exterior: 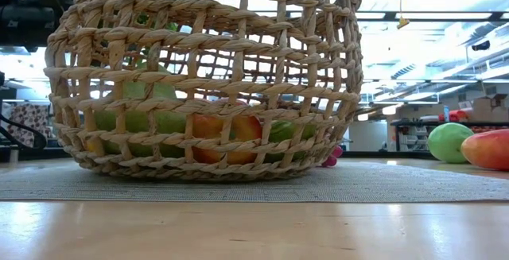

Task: Build produce basket
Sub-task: Put the red apple into the brown basket

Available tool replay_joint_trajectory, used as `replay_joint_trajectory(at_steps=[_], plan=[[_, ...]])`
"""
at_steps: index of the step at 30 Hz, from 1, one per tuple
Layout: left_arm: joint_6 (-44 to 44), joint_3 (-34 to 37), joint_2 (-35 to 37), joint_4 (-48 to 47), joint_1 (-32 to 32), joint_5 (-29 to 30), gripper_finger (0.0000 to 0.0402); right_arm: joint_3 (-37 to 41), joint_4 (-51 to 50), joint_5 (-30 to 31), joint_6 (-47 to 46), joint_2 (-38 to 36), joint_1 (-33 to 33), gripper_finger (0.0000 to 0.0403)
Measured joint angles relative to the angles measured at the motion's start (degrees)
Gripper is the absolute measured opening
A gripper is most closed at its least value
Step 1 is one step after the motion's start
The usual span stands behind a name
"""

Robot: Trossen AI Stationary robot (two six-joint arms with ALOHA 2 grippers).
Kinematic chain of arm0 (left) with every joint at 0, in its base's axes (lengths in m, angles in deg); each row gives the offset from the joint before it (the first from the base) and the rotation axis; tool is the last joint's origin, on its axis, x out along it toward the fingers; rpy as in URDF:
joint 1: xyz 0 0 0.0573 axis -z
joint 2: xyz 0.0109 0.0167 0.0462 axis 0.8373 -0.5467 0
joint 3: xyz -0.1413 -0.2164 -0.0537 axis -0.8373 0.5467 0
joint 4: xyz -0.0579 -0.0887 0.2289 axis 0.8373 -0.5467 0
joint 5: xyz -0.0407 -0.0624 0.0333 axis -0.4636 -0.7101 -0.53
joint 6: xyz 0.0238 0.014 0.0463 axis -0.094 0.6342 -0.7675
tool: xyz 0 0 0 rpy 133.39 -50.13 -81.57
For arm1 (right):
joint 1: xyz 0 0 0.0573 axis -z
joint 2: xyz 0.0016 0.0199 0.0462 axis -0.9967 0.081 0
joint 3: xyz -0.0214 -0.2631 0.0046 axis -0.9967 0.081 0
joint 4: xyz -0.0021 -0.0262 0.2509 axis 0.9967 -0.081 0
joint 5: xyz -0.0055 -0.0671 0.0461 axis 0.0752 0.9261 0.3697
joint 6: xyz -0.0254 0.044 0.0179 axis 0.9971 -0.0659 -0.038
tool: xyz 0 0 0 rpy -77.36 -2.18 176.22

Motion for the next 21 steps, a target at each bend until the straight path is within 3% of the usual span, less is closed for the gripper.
replay_joint_trajectory(at_steps=[10,18,21], plan=[[-0.02,-0.02,0.0,0.02,0.0,0.01,0.0389,0.0,-2.89,-0.53,-7.26,0.0,1.26,0.0351],[0.0,-0.04,0.02,0.0,0.0,0.01,0.0389,-0.04,-5.68,-2.03,-1.77,3.48,0.35,0.0351],[0.0,-0.07,0.02,0.0,0.0,0.02,0.0389,-0.04,-5.6,-6.7,-1.63,6.94,0.32,0.0351]])
